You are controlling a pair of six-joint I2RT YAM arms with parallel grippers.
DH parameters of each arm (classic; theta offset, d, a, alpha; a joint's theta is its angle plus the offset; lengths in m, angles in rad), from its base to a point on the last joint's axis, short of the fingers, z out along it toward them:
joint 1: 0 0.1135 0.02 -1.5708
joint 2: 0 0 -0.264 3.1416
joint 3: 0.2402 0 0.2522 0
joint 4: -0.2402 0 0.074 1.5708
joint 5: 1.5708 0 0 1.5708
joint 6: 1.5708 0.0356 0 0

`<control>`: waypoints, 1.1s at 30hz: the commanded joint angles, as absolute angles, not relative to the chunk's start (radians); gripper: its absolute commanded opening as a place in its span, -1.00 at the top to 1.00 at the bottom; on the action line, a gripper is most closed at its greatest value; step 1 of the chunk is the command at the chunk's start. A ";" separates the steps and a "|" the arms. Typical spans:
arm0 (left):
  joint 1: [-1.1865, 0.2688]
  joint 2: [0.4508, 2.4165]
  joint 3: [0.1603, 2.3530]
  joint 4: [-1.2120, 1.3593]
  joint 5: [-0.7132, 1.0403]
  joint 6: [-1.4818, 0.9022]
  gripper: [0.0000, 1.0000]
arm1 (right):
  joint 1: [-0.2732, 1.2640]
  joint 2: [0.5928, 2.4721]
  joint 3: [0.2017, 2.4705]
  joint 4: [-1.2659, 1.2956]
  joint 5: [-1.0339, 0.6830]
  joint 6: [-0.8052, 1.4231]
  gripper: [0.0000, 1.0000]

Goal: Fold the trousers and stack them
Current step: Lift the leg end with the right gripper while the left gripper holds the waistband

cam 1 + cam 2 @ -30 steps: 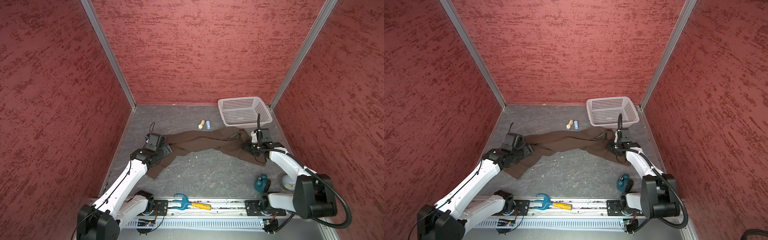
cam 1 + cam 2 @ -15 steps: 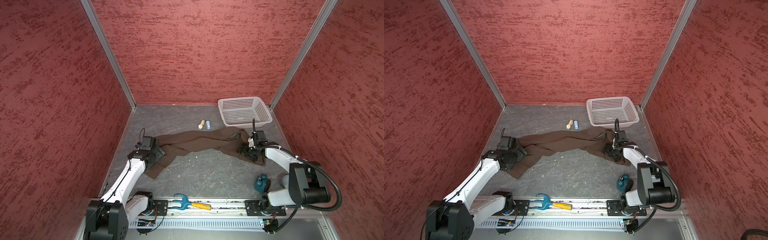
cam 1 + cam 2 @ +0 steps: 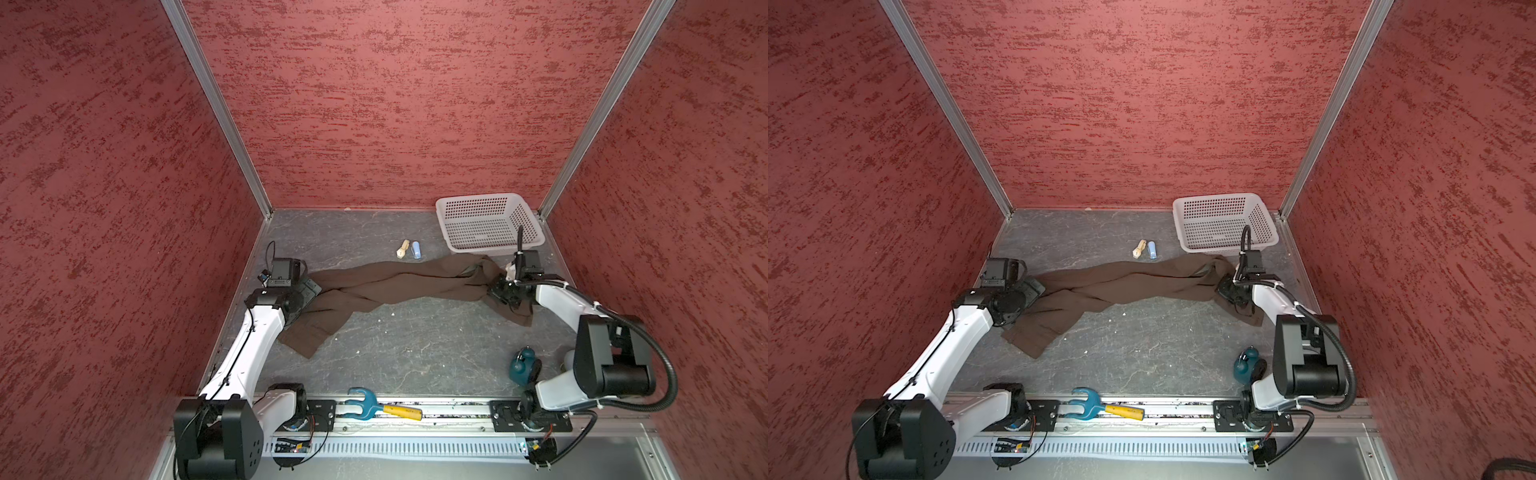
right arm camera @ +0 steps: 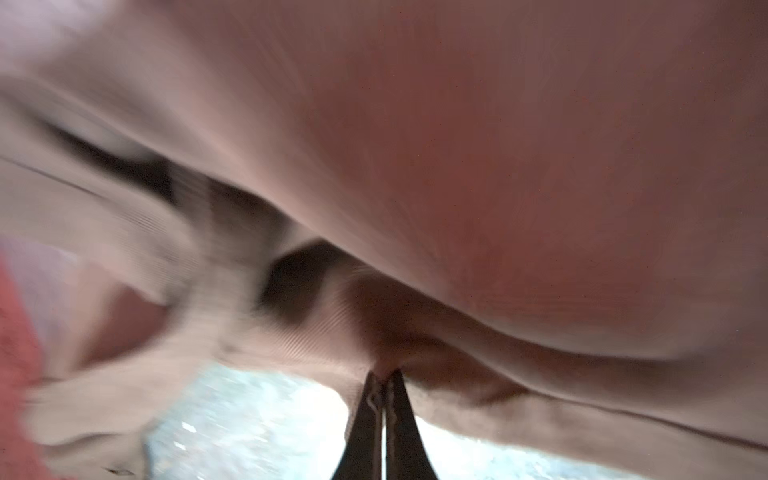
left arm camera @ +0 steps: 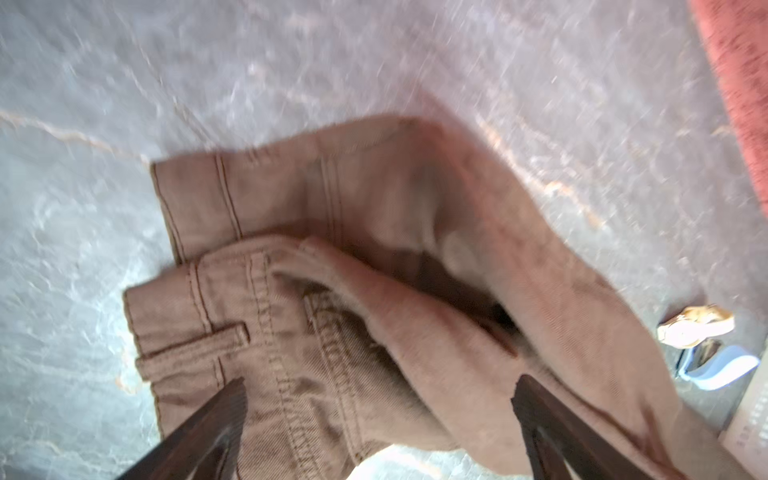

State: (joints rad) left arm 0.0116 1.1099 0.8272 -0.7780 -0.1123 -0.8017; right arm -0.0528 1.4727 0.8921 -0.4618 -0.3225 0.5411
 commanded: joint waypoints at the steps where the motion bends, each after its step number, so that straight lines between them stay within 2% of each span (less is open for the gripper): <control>1: 0.021 1.123 0.831 -0.792 -0.136 -0.776 -1.00 | -0.103 1.364 0.983 -0.487 -0.274 0.512 1.00; 5: 0.023 1.119 0.815 -0.780 -0.126 -0.768 -0.94 | -0.142 1.258 1.021 -0.432 -0.249 0.492 1.00; 9: 0.022 1.129 0.810 -0.772 -0.106 -0.763 -0.54 | -0.182 1.189 1.052 -0.365 -0.233 0.511 1.00; 10: 0.020 1.124 0.798 -0.764 -0.100 -0.770 -0.50 | -0.192 1.179 1.060 -0.354 -0.228 0.517 1.00; 13: 0.020 1.116 0.754 -0.736 -0.078 -0.794 -0.54 | -0.225 1.167 1.087 -0.334 -0.234 0.526 1.00; 18: 0.020 1.161 0.730 -0.715 -0.087 -0.816 -0.83 | -0.263 1.180 1.100 -0.338 -0.271 0.537 1.00; 28: -0.001 1.306 0.770 -0.589 -0.060 -0.829 -0.76 | -0.308 1.157 1.076 -0.347 -0.261 0.517 1.00; 31: -0.018 1.362 0.806 -0.598 -0.048 -0.831 -0.55 | -0.312 1.168 1.080 -0.343 -0.265 0.521 1.00; 33: -0.041 1.374 0.817 -0.594 -0.055 -0.827 -0.15 | -0.313 1.181 1.082 -0.338 -0.270 0.525 1.00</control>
State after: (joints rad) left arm -0.0154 1.3640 0.7853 -0.6151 -0.0608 -0.8330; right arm -0.3004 1.1820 1.0687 -0.3862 -0.2794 0.5240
